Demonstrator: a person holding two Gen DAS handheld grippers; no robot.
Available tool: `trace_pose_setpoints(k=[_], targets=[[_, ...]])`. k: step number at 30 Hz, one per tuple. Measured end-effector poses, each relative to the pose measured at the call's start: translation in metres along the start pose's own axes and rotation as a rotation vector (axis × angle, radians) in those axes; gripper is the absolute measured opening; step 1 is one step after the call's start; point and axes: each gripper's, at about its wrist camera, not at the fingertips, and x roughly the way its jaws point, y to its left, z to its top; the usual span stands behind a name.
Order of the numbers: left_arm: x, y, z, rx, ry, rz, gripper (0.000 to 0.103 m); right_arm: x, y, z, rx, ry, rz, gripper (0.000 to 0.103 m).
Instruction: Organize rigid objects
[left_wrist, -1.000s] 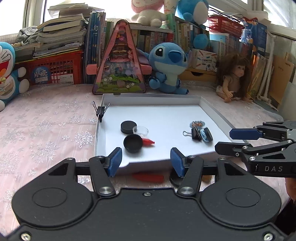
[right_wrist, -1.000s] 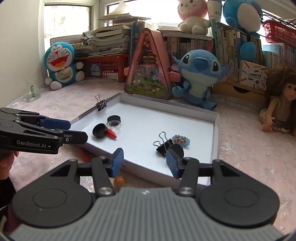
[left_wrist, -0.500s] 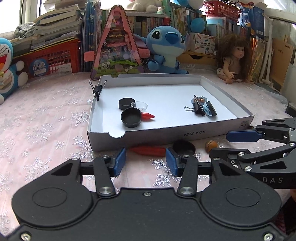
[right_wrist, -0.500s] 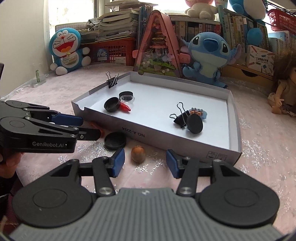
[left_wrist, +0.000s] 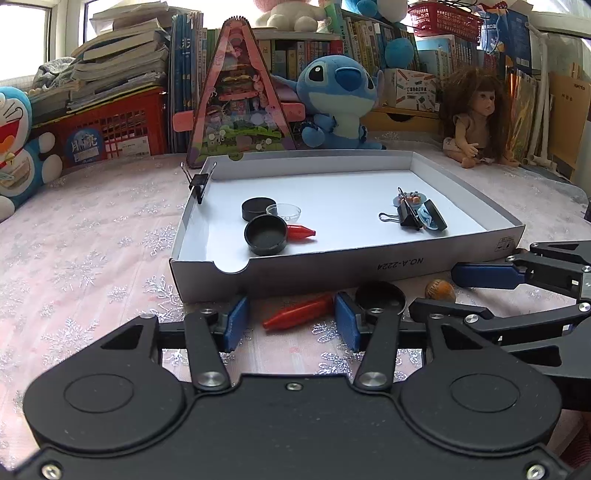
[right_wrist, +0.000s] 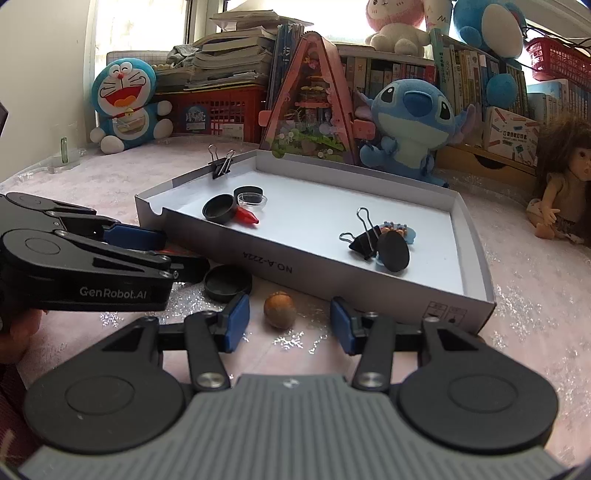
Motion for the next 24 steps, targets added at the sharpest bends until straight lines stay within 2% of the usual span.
trace_pose_setpoints(k=[12,18,21,24], targets=[[-0.006,-0.003,-0.006,-0.026,-0.009,0.010,0.048,-0.001,0.001,-0.001,-0.003,-0.012,-0.014,0.062],[-0.018,-0.002,-0.008,-0.101,0.008,0.003,0.046,-0.010,0.004,-0.003,-0.010,-0.061,-0.080,0.060],[-0.019,-0.004,-0.007,-0.142,0.009,0.013,0.046,-0.014,0.003,-0.003,0.006,-0.068,-0.093,0.052],[-0.014,-0.010,-0.004,-0.139,0.010,0.045,0.045,-0.015,0.004,-0.004,0.012,-0.065,-0.100,0.045]])
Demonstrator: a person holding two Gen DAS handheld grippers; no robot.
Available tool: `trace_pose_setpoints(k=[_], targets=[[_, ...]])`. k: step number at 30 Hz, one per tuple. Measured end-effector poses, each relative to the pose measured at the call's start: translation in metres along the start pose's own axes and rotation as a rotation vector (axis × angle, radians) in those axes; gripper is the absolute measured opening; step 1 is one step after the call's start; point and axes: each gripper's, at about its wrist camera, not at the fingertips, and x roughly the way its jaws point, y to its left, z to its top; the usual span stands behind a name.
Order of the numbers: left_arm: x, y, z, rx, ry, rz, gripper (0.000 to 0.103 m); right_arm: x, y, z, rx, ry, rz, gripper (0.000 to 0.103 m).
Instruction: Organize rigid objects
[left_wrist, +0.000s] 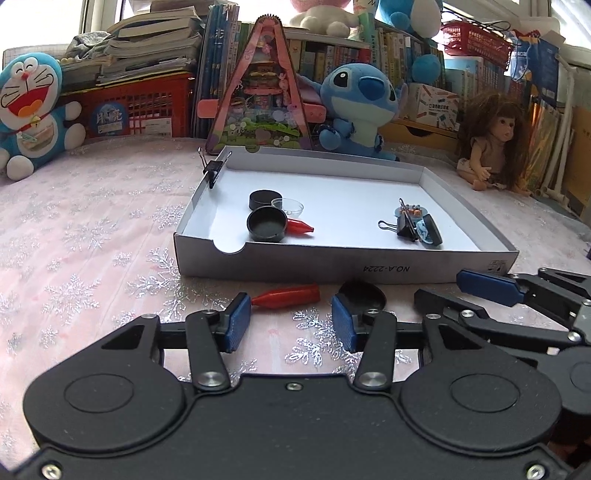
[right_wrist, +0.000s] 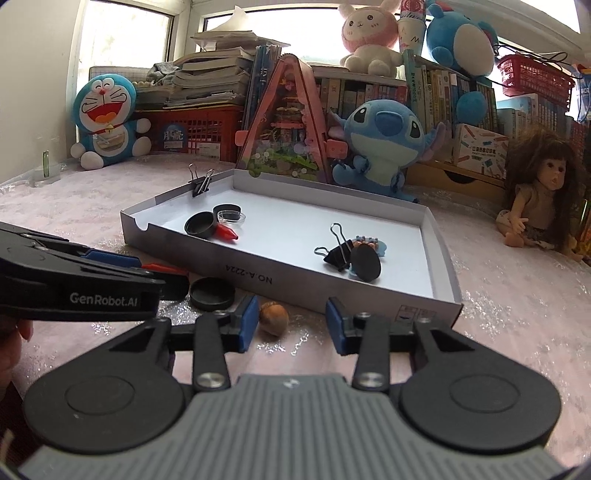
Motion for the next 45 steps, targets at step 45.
trace_pose_setpoints(k=[45], targets=[[-0.008,-0.022,0.006,0.151,-0.054,0.030,0.013,-0.013,-0.019,0.007,0.114,0.005,-0.039,0.022]])
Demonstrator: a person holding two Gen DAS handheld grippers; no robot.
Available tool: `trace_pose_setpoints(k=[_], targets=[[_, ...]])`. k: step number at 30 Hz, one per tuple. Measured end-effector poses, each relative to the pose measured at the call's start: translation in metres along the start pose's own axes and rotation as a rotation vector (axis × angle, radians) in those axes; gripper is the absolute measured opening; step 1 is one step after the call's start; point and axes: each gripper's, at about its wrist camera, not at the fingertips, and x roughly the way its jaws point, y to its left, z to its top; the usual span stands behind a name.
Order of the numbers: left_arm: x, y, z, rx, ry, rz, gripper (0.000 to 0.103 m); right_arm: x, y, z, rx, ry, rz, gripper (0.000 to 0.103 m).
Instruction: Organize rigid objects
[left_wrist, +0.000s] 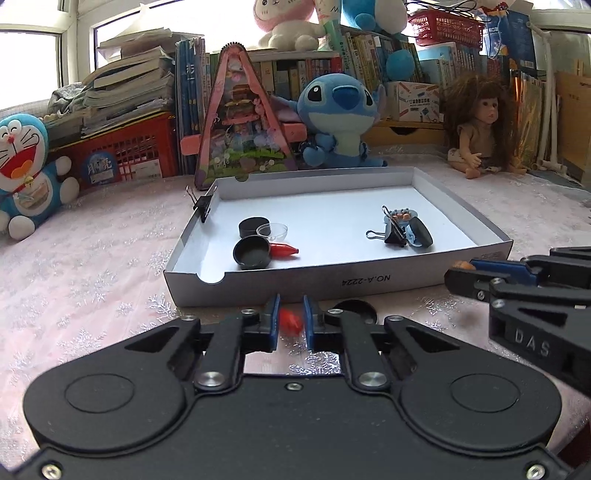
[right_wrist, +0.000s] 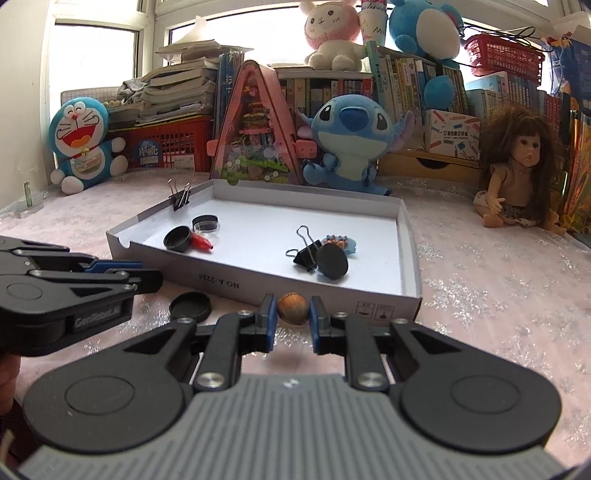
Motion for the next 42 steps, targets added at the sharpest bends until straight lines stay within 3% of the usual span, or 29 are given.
trace_pose_setpoints(k=[4,5,7,10,13,15,21,35,42], targets=[[0.006,0.005,-0.003,-0.027,0.036,0.003,0.023,0.000,-0.003,0.000,0.007,0.003,-0.006,0.022],[0.008,0.007,-0.003,-0.033,0.038,-0.001,0.033,0.000,-0.003,-0.001,0.007,0.005,-0.007,0.022],[0.014,0.011,-0.003,-0.020,0.058,-0.019,0.043,0.001,-0.004,-0.002,0.006,0.011,-0.007,0.022],[0.016,0.016,-0.002,-0.055,0.095,-0.062,0.040,0.001,-0.005,-0.004,0.011,0.014,-0.012,0.023],[0.010,0.018,-0.003,-0.096,0.106,-0.165,0.038,0.002,-0.007,-0.004,0.023,0.015,-0.018,0.023],[0.006,0.014,-0.004,-0.081,0.100,-0.177,0.038,0.003,-0.008,-0.005,0.027,0.018,-0.020,0.023],[0.002,0.011,-0.010,0.060,0.059,-0.056,0.039,0.002,-0.009,-0.007,0.011,0.018,-0.026,0.023],[0.008,0.031,-0.013,0.010,0.057,0.117,0.041,0.003,-0.009,-0.009,0.022,0.025,-0.024,0.023],[0.019,0.042,-0.009,-0.027,0.053,0.109,0.045,0.003,-0.009,-0.009,0.022,0.026,-0.024,0.023]])
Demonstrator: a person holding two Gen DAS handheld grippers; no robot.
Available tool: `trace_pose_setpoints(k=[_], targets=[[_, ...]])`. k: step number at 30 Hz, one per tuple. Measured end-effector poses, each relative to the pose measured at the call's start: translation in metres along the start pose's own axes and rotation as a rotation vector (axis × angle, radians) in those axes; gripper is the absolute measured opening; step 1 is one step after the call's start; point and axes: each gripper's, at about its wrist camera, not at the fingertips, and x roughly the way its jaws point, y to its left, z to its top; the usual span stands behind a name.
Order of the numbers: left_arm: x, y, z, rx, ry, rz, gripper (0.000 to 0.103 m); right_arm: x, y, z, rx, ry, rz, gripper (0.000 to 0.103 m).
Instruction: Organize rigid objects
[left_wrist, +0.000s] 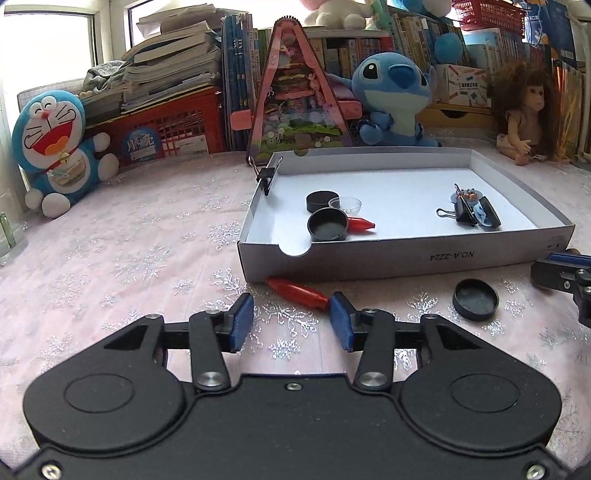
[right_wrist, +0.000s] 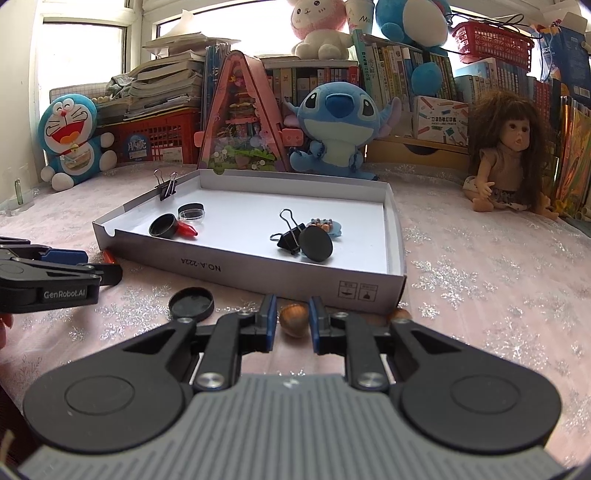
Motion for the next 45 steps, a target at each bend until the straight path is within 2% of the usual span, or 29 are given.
trace_pose_setpoints(k=[11,23,28,33,40,45], targets=[[0.014,0.000,0.006,0.067,-0.029,-0.024,0.047,0.003,0.000,-0.001,-0.007,0.009,-0.005,0.023],[0.008,-0.005,0.001,0.047,-0.035,-0.006,0.046,0.008,0.002,-0.003,-0.003,0.028,0.003,0.023],[0.006,-0.003,0.001,0.026,-0.030,-0.023,0.042,0.008,0.003,-0.003,-0.008,0.029,0.003,0.023],[-0.007,-0.006,0.000,0.021,-0.044,-0.054,0.042,0.003,0.004,0.000,-0.005,0.009,0.011,0.022],[-0.030,-0.009,0.019,0.015,-0.118,-0.088,0.042,-0.006,-0.001,0.015,0.011,-0.037,0.005,0.022],[-0.027,-0.003,0.038,-0.019,-0.120,-0.083,0.042,-0.005,-0.010,0.028,0.023,-0.062,-0.024,0.023]])
